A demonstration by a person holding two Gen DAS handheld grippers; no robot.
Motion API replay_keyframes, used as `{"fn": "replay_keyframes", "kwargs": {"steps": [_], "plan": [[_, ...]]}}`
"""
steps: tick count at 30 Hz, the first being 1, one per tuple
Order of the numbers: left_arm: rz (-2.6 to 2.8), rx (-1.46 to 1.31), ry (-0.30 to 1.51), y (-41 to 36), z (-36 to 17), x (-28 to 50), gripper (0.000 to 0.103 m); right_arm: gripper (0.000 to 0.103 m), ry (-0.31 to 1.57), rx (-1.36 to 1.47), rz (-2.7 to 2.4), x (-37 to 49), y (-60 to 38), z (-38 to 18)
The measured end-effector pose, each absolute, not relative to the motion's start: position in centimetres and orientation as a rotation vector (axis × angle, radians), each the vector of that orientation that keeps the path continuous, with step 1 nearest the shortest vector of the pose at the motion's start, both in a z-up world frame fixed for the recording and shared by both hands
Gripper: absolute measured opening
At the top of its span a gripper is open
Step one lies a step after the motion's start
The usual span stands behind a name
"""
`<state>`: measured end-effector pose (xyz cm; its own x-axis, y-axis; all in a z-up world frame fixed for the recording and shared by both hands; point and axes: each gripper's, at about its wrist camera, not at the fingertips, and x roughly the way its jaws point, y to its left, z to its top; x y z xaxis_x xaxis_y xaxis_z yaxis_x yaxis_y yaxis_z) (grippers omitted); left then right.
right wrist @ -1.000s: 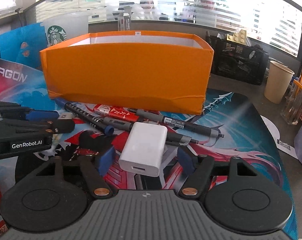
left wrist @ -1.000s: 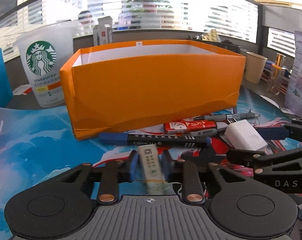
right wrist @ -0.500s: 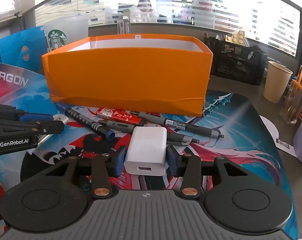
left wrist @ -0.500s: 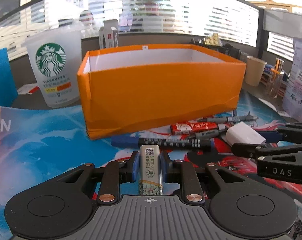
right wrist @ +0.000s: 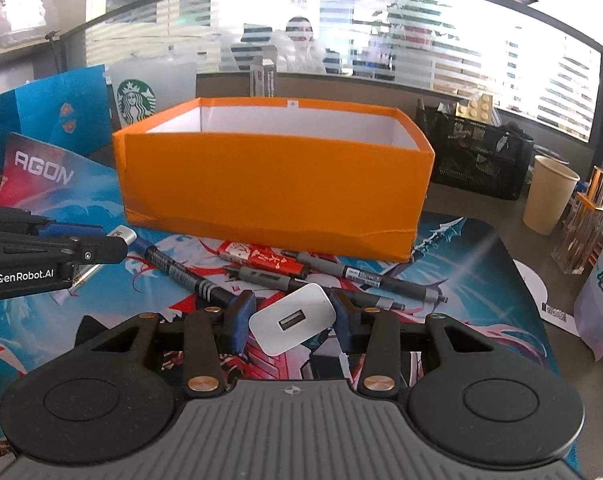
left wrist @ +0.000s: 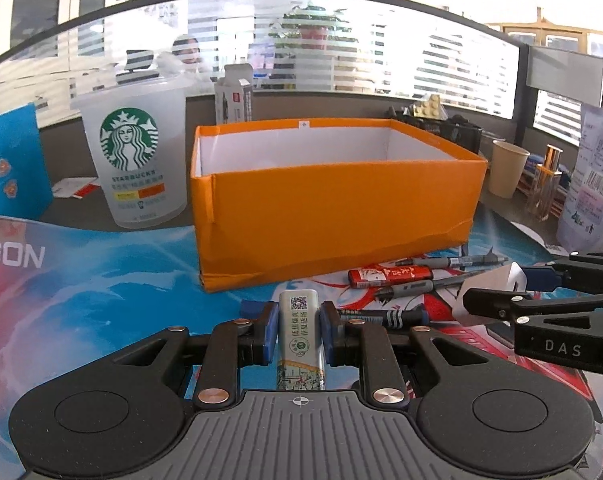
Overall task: Organize rigid objects
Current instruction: 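Lift the USB stick with the left tool while the right tool lifts the charger toward the box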
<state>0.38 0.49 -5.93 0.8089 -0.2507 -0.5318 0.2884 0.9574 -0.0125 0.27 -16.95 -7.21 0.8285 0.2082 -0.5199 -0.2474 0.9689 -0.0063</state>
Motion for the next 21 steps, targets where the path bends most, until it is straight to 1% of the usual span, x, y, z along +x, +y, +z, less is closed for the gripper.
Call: {"fn": "replay_keyframes", "kwargs": {"steps": [16, 20, 21], "plan": [[-0.299, 0.060, 0.550, 0.6, -5.0, 0.3, 0.020, 0.038, 0.480, -0.029, 0.250, -0.8, -17.4, -5.2], [-0.300, 0.052, 0.547, 0.8, -4.6, 0.5, 0.017, 0.038, 0.466, -0.032, 0.254, -1.0, -17.3, -4.8], [-0.303, 0.051, 0.545, 0.8, -4.4, 0.5, 0.010, 0.038, 0.462, -0.033, 0.256, -1.0, -17.2, -4.6]]}}
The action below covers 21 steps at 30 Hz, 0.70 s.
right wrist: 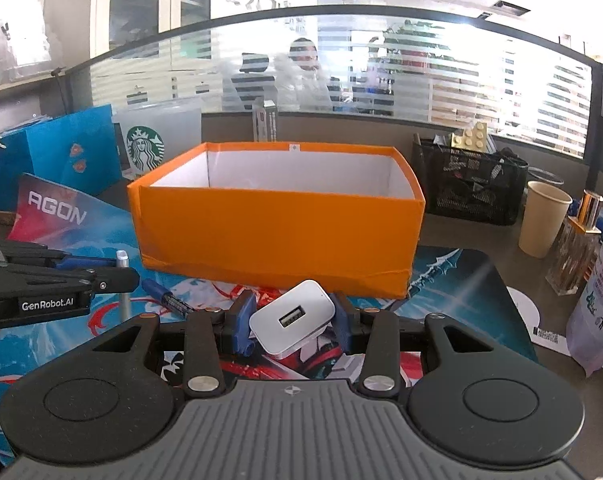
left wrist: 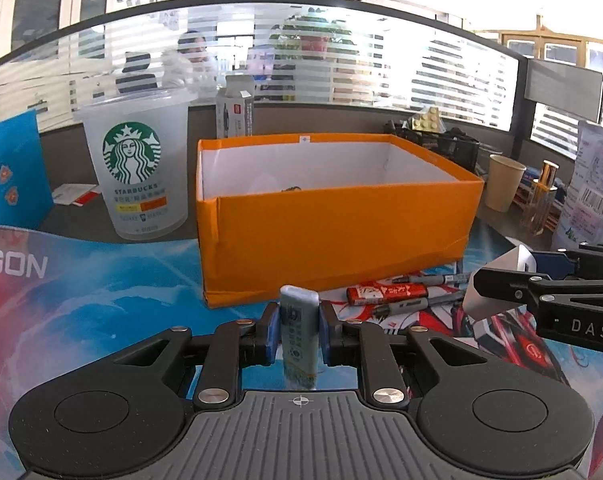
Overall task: Organize rigid objects
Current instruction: 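Lift the USB stick with the left tool while the right tool lifts the charger toward the box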
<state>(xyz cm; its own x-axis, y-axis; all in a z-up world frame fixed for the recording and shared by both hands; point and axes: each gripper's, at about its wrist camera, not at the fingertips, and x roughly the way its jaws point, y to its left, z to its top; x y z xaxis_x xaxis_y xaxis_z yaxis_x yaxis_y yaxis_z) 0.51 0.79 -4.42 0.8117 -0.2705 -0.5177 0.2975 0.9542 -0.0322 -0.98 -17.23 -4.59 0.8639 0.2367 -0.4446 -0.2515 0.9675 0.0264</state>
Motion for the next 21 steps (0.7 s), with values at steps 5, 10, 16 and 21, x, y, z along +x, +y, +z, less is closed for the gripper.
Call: {"fn": "replay_keyframes", "kwargs": {"steps": [5, 10, 16, 21], "plan": [[-0.302, 0.059, 0.539, 0.6, -4.3, 0.7, 0.008, 0.038, 0.441, -0.037, 0.263, -0.9, -17.0, -3.9], [-0.288, 0.035, 0.593, 1.4, -6.0, 1.2, 0.009, 0.038, 0.464, -0.033, 0.265, -0.6, -17.0, -4.6], [-0.288, 0.019, 0.587, 2.2, -6.4, 1.7, 0.013, 0.038, 0.482, -0.028, 0.267, -0.1, -16.8, -5.3], [-0.309, -0.025, 0.600, 2.5, -6.5, 2.5, 0.010, 0.038, 0.491, -0.021, 0.263, 0.1, -17.0, -5.6]]}}
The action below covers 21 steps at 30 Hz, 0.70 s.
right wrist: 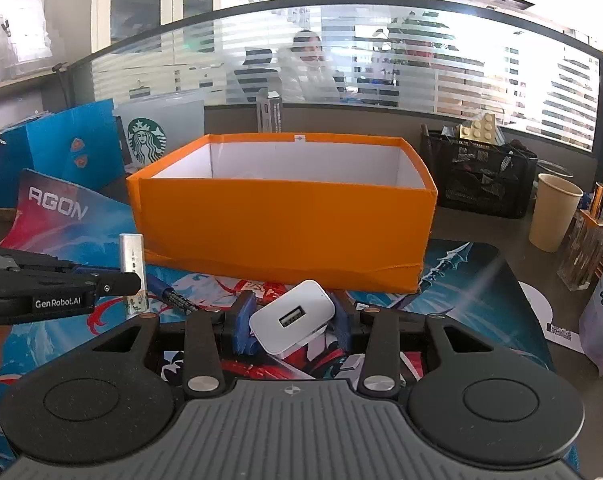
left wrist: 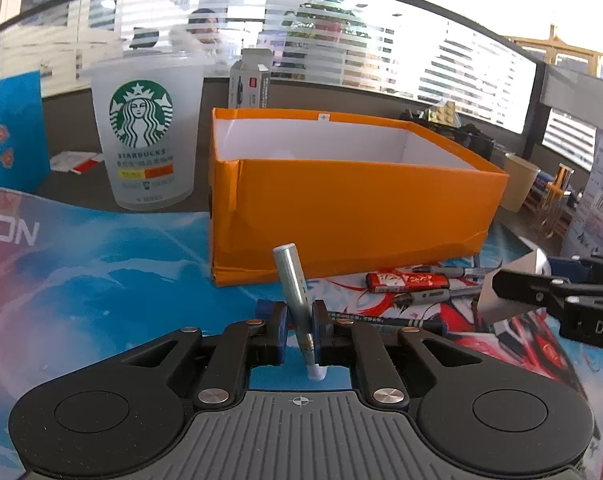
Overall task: Organize rigid objects
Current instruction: 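Lift the USB stick with the left tool while the right tool lifts the charger toward the box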
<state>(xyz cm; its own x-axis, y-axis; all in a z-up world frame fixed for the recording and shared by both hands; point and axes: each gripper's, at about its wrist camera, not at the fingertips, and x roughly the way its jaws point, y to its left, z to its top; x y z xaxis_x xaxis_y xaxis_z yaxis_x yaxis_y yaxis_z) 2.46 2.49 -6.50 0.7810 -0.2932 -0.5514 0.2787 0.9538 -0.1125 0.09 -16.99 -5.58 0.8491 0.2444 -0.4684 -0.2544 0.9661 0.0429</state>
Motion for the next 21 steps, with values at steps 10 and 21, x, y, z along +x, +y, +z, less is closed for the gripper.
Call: {"fn": "replay_keyframes", "kwargs": {"steps": [10, 21], "plan": [[-0.325, -0.051, 0.615, 2.4, -6.0, 3.0, 0.006, 0.038, 0.475, -0.004, 0.255, -0.1, -17.6, -5.3], [-0.324, -0.041, 0.655, 2.1, -7.1, 3.3, 0.006, 0.038, 0.478, -0.008, 0.262, -0.1, -17.3, -5.4]]}}
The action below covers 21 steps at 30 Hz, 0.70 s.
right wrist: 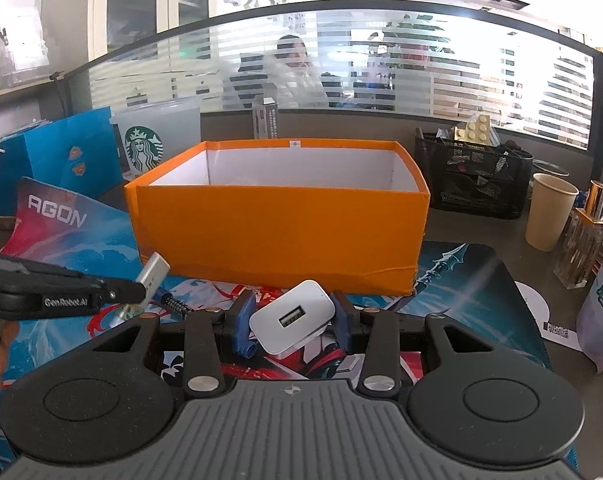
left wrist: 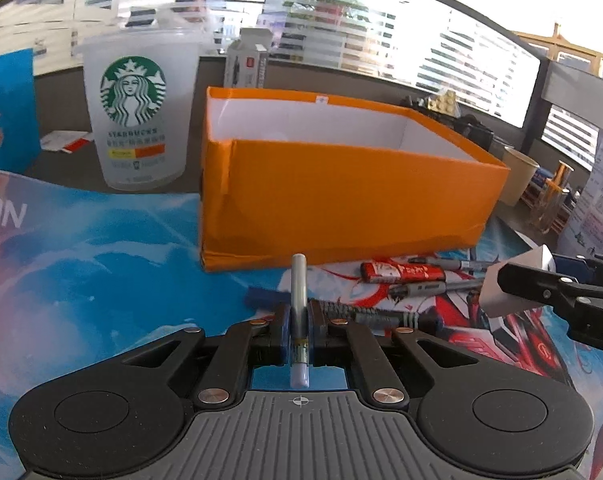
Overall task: Organize rigid objects
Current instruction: 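Lift the USB stick with the left tool while the right tool lifts the charger toward the box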
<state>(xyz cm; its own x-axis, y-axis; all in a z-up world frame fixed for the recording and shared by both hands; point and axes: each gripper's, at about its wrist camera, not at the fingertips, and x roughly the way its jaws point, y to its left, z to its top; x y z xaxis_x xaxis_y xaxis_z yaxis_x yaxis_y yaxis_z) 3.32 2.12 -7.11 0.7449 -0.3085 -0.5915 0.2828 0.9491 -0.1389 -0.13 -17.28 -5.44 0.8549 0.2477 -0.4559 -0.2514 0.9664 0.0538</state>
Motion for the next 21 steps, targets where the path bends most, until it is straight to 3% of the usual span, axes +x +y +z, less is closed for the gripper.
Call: {"fn": "replay_keyframes", "kwargs": {"steps": [21], "plan": [[-0.369, -0.024, 0.678, 1.4, -7.1, 3.3, 0.007, 0.038, 0.477, -0.004, 0.256, -0.1, -17.4, -5.6]]}}
